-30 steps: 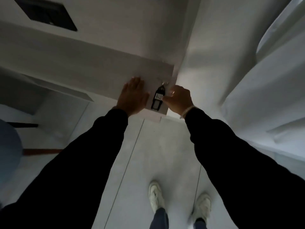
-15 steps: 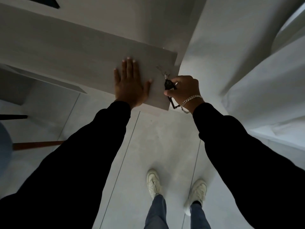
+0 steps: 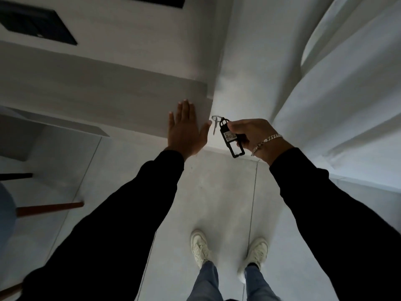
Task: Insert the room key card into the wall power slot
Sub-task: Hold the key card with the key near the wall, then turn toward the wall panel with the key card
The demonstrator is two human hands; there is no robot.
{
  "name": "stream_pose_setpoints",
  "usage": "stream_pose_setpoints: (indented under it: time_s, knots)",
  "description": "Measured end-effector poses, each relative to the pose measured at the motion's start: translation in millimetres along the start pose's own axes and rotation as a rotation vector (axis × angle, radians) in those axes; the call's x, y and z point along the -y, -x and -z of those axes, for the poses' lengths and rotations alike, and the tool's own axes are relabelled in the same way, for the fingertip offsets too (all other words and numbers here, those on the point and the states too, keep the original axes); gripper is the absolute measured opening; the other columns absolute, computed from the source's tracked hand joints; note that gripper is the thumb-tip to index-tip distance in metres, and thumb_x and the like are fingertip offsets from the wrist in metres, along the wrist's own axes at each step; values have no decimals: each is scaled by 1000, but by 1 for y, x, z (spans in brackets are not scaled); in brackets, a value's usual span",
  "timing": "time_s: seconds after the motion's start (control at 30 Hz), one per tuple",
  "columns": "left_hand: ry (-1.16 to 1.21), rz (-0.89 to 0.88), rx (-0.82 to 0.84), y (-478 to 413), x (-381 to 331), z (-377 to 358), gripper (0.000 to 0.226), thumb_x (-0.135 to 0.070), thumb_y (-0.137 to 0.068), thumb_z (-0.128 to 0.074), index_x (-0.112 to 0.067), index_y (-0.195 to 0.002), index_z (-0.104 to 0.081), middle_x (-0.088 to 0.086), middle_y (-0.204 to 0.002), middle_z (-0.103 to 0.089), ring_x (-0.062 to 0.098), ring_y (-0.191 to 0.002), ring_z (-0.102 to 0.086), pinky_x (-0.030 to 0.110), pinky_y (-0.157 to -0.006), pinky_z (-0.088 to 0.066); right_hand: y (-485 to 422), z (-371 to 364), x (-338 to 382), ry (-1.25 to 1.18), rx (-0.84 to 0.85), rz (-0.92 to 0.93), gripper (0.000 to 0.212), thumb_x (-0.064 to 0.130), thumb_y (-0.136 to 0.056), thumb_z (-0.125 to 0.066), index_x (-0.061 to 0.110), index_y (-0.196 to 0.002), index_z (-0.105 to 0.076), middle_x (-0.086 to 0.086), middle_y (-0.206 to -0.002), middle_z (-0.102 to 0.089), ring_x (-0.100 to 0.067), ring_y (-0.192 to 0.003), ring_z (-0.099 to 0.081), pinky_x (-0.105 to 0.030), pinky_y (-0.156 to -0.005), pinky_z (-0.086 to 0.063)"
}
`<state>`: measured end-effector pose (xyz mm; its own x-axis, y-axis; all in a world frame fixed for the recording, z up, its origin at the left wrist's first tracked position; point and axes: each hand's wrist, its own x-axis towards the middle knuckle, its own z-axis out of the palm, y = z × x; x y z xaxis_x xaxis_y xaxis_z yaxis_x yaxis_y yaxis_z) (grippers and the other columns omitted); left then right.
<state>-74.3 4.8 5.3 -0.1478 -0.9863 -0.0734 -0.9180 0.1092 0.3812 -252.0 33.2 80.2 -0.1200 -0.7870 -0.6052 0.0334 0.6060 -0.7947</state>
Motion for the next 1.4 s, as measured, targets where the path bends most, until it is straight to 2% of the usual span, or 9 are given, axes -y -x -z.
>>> stream_pose_setpoints:
  time_s: [0.07,0.27,0.4,0.57,0.73,0.93,1.13,1.2,1.4]
  knots:
    - [37,-63,-72,3,-20,13,74,-47,-103,-38,-2,-157,-15,17,-169,-10,32,-158,-4,56,-130,-7,15,15,3,-13,3,61,3,6,-78,-72,5,-78,-69,-6,-70,-71,-14,-62,-69,-18,-48,-51]
    - [124,-244,-274,10,-97,56,69,-40,-104,-38,-1,-157,-16,18,-169,-11,33,-158,-5,54,-129,-7,62,82,24,20,5,216,14,11,-78,-73,0,-86,-71,-13,-86,-72,-22,-76,-71,-27,-66,-58]
    - [104,-416,-341,15,-171,74,70,-43,-103,-28,0,-157,-16,21,-168,-11,36,-158,-6,56,-128,-5,94,147,40,38,-36,297,8,13,-78,-73,5,-80,-73,-10,-81,-73,-20,-72,-71,-25,-62,-57]
    - [85,-572,-448,22,-276,86,71,-44,-102,-28,1,-157,-17,22,-168,-12,37,-157,-6,59,-129,-6,129,237,53,100,-58,386,8,13,-77,-74,5,-78,-74,-12,-79,-75,-23,-72,-71,-35,-74,-56]
    - [93,-706,-537,31,-380,81,69,-39,-103,-34,2,-156,-17,25,-167,-13,40,-157,-7,58,-128,-4,163,335,53,153,-104,443,15,14,-77,-74,2,-85,-74,-14,-76,-68,-16,-60,-59,-25,-58,-50]
    - [121,-854,-567,37,-493,65,69,-39,-103,-33,2,-156,-17,26,-167,-13,40,-157,-7,57,-128,-4,189,440,50,76,-171,487,12,13,-76,-75,5,-85,-74,-29,-99,-69,-28,-80,-58,-38,-76,-49]
    - [174,-1019,-581,25,-599,40,69,-39,-103,-32,4,-155,-20,27,-165,-17,42,-156,-9,57,-128,-7,195,534,53,22,-219,510,9,11,-78,-73,6,-86,-73,-29,-107,-69,-31,-87,-63,-52,-95,-51]
    - [206,-1067,-575,17,-634,30,70,-40,-102,-34,4,-155,-21,27,-165,-17,43,-156,-10,56,-128,-6,192,565,54,20,-219,517,8,12,-80,-71,7,-86,-73,-25,-104,-71,-31,-89,-66,-48,-93,-53]
    - [303,-1185,-543,-5,-745,-9,72,-41,-101,-34,6,-154,-19,30,-165,-15,46,-155,-5,54,-128,0,173,669,57,30,-235,538,8,9,-82,-68,7,-88,-73,-12,-88,-72,-14,-70,-69,-19,-59,-54]
